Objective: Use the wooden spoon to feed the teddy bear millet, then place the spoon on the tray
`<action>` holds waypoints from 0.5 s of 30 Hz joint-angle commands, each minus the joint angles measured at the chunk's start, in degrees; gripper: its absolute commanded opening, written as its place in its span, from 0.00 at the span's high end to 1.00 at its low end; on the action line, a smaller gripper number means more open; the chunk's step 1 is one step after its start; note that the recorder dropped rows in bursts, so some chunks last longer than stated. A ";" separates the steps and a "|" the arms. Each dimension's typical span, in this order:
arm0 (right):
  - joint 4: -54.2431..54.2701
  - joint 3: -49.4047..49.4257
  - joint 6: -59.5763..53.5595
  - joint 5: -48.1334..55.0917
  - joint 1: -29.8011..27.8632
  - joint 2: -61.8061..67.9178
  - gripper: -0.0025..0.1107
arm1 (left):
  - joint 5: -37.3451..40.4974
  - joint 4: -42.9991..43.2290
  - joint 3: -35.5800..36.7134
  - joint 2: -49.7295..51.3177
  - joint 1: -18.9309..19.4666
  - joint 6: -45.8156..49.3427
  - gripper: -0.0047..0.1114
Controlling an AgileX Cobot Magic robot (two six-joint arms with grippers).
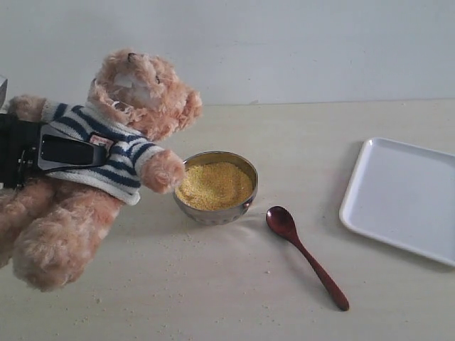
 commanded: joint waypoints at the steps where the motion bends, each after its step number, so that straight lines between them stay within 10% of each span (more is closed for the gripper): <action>1: 1.36 -0.05 4.02 -3.63 0.06 -0.24 0.98 | 2.17 -1.98 0.05 -0.97 0.26 0.45 0.92; 8: 31.06 -2.49 -3.69 -6.60 0.06 0.45 0.98 | -1.62 -3.37 0.05 -1.07 0.26 -1.25 0.92; 15: 26.81 -15.16 -12.44 7.75 0.06 28.44 0.98 | -2.79 -3.59 0.05 -1.07 0.26 0.35 0.92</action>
